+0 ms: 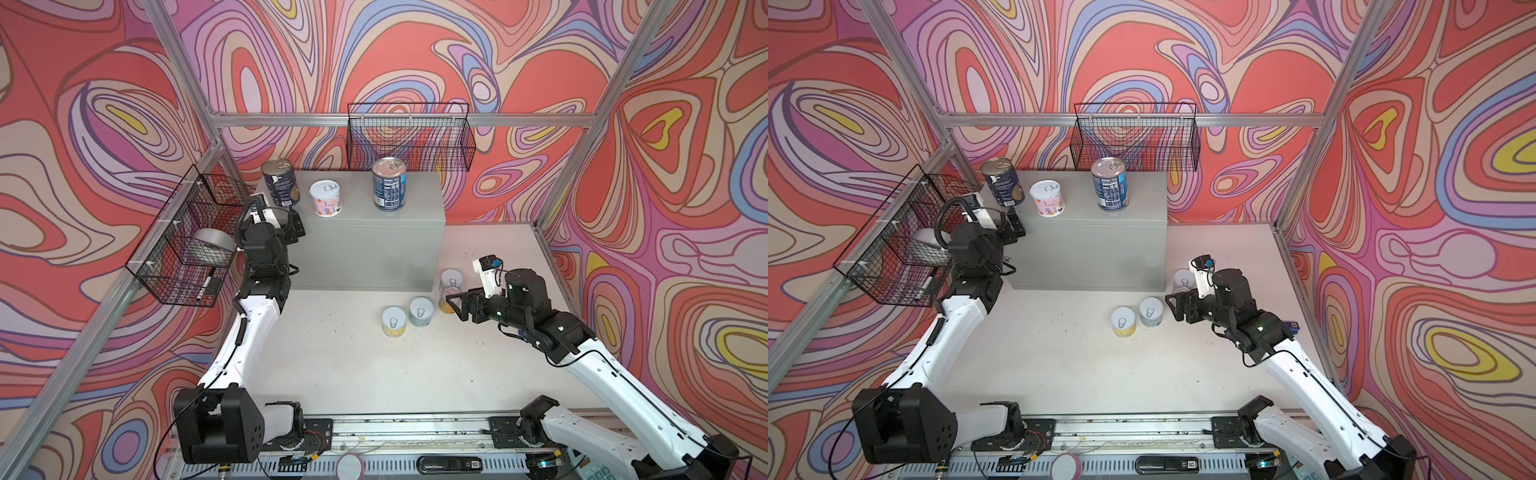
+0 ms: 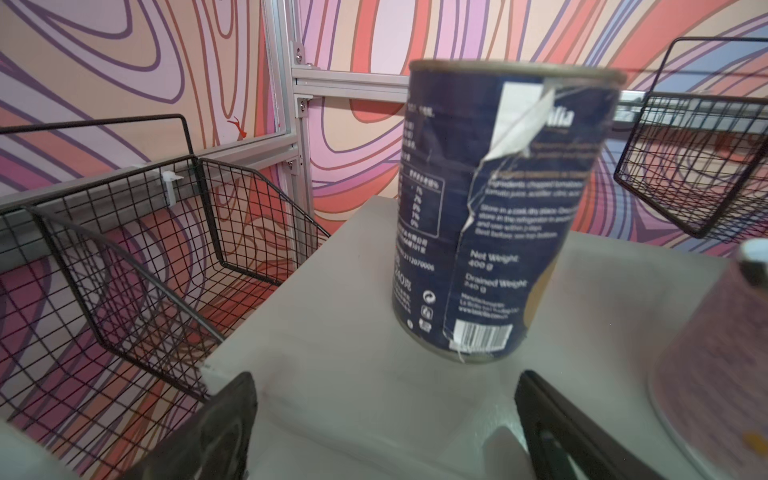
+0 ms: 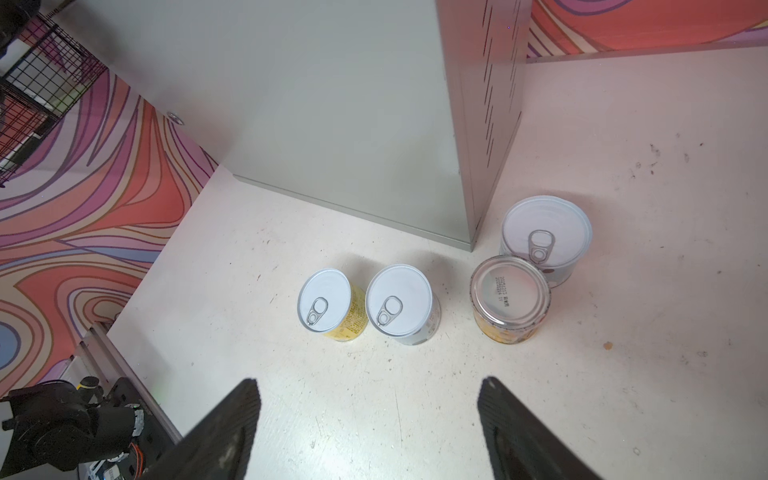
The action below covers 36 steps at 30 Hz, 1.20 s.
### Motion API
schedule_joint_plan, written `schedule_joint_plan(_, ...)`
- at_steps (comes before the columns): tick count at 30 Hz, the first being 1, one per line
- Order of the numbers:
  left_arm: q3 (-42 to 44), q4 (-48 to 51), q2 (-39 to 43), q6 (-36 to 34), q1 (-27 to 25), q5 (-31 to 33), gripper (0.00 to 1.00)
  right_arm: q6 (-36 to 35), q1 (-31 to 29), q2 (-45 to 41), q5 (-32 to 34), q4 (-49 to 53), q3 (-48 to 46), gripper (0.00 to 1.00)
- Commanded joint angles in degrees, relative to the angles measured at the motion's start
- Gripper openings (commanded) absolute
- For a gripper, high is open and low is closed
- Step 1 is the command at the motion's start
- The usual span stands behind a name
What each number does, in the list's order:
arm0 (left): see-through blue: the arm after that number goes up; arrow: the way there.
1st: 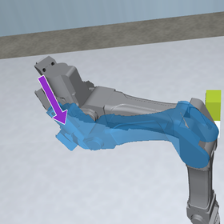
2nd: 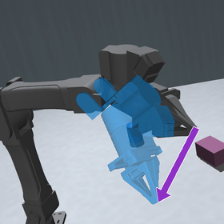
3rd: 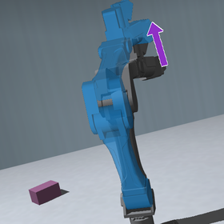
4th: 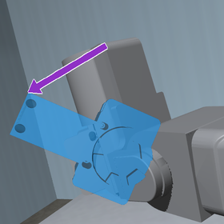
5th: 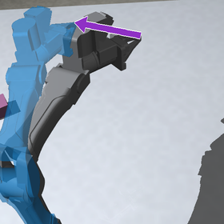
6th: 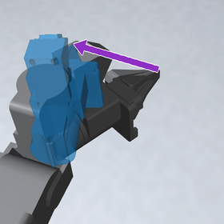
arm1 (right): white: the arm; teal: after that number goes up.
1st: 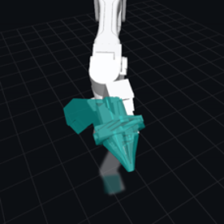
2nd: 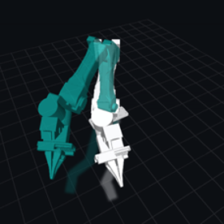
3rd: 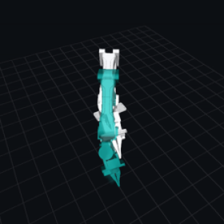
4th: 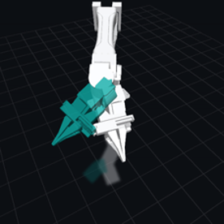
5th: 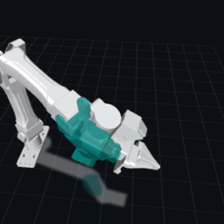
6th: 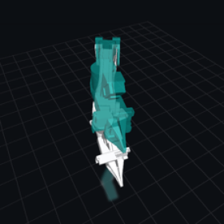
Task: Place and organize the canned foods onto the counter
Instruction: 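Open the left gripper and withdraw it from the dark blue can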
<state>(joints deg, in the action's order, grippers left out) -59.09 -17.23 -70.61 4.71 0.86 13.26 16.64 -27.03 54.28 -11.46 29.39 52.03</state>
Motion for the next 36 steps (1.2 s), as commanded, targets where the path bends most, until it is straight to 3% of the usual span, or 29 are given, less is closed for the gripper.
schedule_joint_plan(1, 2.2, 0.3, 3.9, 1.6, 0.3, -0.4, 1.0, 0.2, 0.2, 0.8, 1.2, 1.2, -0.4, 0.85)
schedule_joint_plan(9, 1.6, 12.8, 12.6, 2.6, -0.1, -0.1, 1.0, 1.6, 0.2, 3.5, 2.3, 2.9, -1.3, 0.85)
schedule_joint_plan(17, -1.5, 29.2, 18.8, 0.5, -2.6, -11.7, 1.0, 3.9, 0.2, 7.5, 2.0, 2.9, -1.2, 0.85)
schedule_joint_plan(19, -1.4, 32.0, 20.6, -3.1, -5.0, -15.6, 1.0, 4.5, 0.2, 8.0, 1.2, 2.2, -1.9, 0.85)
schedule_joint_plan(22, 1.9, 32.0, 25.1, -7.6, -13.3, -14.0, 1.0, 5.4, 0.1, 8.5, 4.1, 2.9, -2.1, 0.84)
schedule_joint_plan(27, -0.4, 45.5, 26.8, -3.5, -15.5, -21.3, 1.0, 7.6, 0.1, 8.8, 2.7, 0.1, -4.4, 0.83)
schedule_joint_plan(32, 3.7, 48.5, 31.1, -0.1, -15.6, -27.7, 1.0, 12.1, 0.0, 11.5, -4.2, -6.1, -7.3, 0.8)
schedule_joint_plan(36, 12.7, 44.0, 36.6, 0.9, -15.6, -30.3, 1.0, 12.7, -0.8, 14.1, -5.4, -8.0, -7.1, 0.77)
